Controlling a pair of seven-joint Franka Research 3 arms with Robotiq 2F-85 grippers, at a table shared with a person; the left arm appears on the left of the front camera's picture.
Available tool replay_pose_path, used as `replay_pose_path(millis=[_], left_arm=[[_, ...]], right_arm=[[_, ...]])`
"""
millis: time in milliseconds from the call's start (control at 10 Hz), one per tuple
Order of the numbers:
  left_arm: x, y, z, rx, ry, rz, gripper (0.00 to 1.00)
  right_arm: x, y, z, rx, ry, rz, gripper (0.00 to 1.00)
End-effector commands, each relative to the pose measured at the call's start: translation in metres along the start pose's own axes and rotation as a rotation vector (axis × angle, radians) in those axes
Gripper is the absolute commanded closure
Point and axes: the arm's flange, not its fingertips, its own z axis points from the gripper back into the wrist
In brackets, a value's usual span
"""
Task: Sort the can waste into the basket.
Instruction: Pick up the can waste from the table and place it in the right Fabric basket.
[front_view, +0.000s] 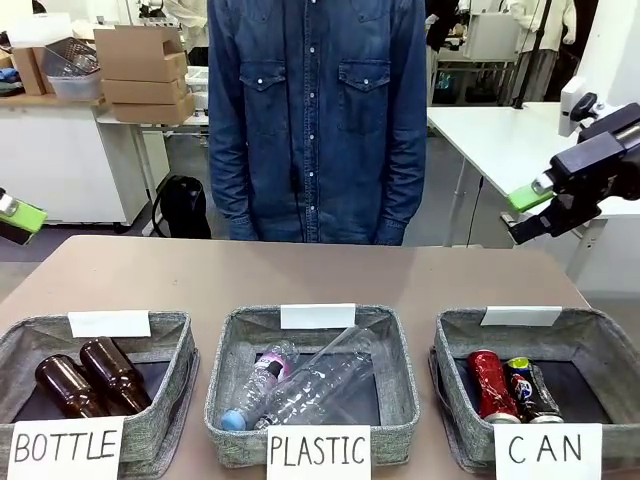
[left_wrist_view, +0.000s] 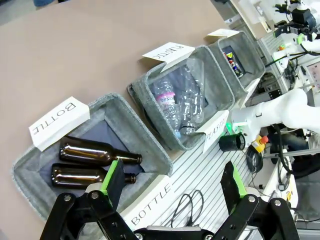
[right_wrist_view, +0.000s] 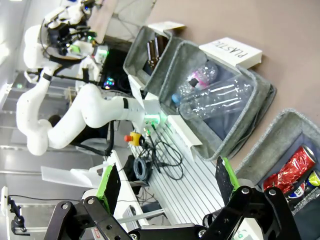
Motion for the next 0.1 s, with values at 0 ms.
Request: replay_pose_path(millis=[0], left_arm=[[-0.0005, -0.0010, -0.0003, 0.004, 0.013, 0.008, 0.00]], right_arm=[[-0.0002, -0.0005, 0.0032, 0.003, 0.006, 0.010, 0.00]])
